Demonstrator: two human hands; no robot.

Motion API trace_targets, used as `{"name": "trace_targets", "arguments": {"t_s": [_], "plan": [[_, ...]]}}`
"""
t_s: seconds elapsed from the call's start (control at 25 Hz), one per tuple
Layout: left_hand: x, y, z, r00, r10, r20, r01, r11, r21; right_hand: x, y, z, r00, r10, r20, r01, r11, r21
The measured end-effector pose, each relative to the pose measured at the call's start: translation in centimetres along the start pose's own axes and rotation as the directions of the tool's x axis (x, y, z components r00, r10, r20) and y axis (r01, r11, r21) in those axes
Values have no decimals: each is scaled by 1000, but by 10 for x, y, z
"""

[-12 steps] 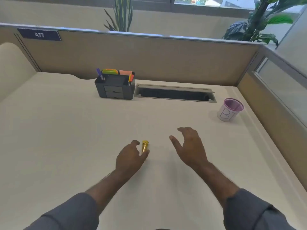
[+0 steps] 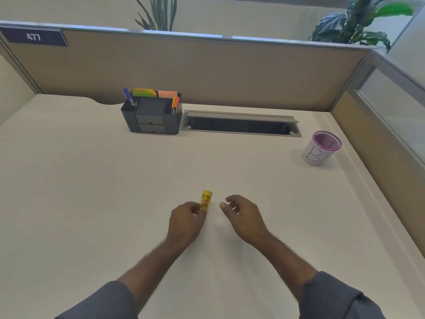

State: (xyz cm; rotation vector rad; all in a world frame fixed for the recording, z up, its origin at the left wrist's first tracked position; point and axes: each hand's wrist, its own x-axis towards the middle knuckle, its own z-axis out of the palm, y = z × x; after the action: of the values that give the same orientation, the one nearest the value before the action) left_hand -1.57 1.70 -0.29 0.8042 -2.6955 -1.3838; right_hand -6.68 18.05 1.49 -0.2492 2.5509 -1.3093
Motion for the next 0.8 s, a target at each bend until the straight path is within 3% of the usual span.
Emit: {"name": "trace_targets", "arguments": {"t_s": [0.12, 0.28, 0.44, 0.6, 0.8], "plan": [[-15, 14, 1, 995, 91, 49, -76, 965, -250, 2, -6, 9, 986, 132, 105, -157, 945, 288], [-23, 28, -2, 976, 148, 157, -97, 951, -293, 0, -16, 11, 987, 95, 128, -148, 849, 508], [-16, 39, -21, 995, 95, 43, -70, 918, -391, -4, -24, 1, 994, -11, 113, -51, 845, 532], [-9, 54, -34, 963, 192, 191, -69, 855, -514, -10, -34, -3, 983, -100, 157, 7, 862, 506], [-7, 59, -43, 916, 288, 280, -135, 877, -461, -19, -40, -9, 976, -151, 156, 49, 853, 520]]}}
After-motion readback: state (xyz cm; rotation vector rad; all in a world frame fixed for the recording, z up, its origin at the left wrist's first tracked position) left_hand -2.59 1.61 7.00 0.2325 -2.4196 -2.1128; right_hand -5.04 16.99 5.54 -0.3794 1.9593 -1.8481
